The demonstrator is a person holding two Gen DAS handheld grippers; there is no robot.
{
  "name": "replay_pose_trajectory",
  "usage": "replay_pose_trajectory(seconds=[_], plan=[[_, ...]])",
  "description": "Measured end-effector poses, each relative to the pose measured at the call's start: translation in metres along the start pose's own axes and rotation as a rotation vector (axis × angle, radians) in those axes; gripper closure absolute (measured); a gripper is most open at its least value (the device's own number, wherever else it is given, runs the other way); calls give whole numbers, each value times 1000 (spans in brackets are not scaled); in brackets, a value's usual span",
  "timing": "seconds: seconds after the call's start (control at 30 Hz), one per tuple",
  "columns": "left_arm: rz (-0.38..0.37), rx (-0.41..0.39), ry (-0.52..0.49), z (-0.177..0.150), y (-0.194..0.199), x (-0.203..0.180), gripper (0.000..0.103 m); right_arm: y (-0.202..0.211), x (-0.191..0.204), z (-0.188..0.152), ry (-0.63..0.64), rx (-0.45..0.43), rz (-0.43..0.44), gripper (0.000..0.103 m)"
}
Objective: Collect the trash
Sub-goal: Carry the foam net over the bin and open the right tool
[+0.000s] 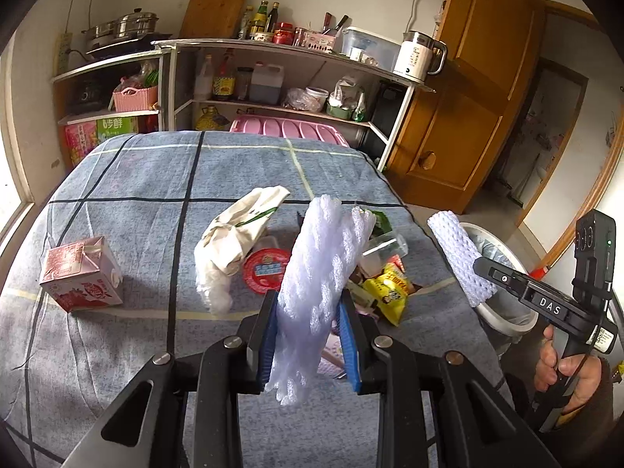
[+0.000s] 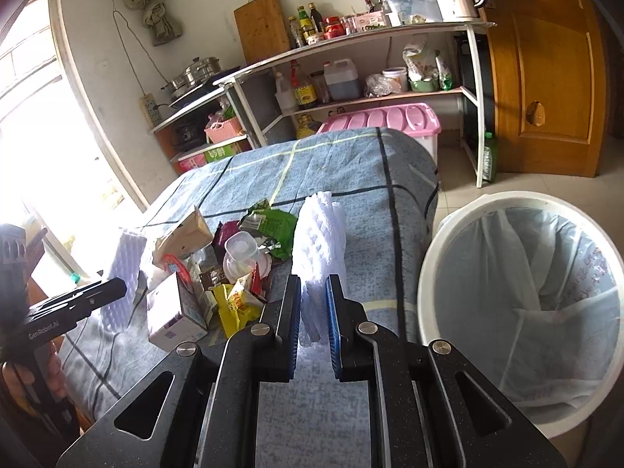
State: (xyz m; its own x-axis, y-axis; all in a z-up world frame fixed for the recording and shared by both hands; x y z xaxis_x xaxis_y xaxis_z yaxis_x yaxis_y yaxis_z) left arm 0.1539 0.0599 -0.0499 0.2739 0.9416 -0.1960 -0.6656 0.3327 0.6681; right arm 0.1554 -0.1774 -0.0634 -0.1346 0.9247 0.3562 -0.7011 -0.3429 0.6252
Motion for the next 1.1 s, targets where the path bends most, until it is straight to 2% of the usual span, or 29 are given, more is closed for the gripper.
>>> replay_pose_trajectory(seconds=[0.27, 0.6, 0.7, 0.8, 0.9, 1.0, 1.1], plan=[[-102, 5, -75, 19, -13, -67, 74, 40, -38, 6, -60, -65, -48, 90], [-252, 70, -153, 30, -62, -170, 73, 78, -110, 6, -129, -100, -180, 90], [-251, 92, -197, 29, -79, -201, 73, 81, -134, 4, -156, -89, -214, 90], [-294, 141, -198, 25, -100, -225, 73, 82, -152, 0, -170, -79, -238, 90], [-241, 150, -244, 22, -117, -240, 73, 82, -165, -3, -179, -69, -263, 90], [-273, 181, -248, 18, -130, -257, 73, 81, -175, -6, -185, -54, -272, 90], [-253, 195, -261, 15, -140, -267, 73, 77, -183, -6, -184, -39, -291, 90]])
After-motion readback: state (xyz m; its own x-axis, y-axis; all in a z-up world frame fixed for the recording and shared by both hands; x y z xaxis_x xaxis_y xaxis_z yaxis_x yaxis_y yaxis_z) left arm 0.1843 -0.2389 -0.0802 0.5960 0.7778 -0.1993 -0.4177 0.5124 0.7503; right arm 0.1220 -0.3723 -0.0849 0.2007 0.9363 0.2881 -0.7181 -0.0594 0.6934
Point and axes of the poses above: each gripper's, at about its wrist camera, not at the fingertips, and y roughly against the way its jaws point, x to its left, z to its top, the point moved 7 cm from there along -y, roughly the way its jaws point, and after that the axes turned 3 degrees about -y, right-handed, at the moved point
